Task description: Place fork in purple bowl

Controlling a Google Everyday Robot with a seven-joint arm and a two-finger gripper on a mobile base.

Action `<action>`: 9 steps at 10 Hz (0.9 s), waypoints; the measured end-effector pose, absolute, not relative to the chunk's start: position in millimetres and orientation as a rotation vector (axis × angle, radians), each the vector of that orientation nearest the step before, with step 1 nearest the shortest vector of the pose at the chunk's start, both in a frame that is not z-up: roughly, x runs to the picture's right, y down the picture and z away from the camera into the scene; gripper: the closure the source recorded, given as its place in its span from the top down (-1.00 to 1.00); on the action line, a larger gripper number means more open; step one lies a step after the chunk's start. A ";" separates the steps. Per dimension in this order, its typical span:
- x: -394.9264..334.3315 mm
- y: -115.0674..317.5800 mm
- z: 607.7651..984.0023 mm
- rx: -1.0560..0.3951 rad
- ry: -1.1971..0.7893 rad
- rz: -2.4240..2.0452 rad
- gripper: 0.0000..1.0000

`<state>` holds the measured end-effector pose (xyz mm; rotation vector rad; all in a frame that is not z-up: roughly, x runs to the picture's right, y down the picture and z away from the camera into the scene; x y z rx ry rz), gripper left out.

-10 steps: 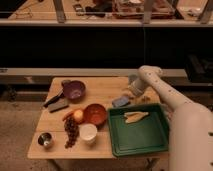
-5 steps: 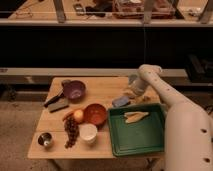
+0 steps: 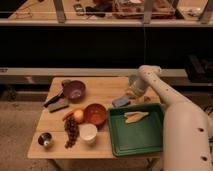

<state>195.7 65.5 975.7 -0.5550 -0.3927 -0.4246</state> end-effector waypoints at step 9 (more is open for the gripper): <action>189.6 59.7 966.6 -0.536 -0.516 -0.422 -1.00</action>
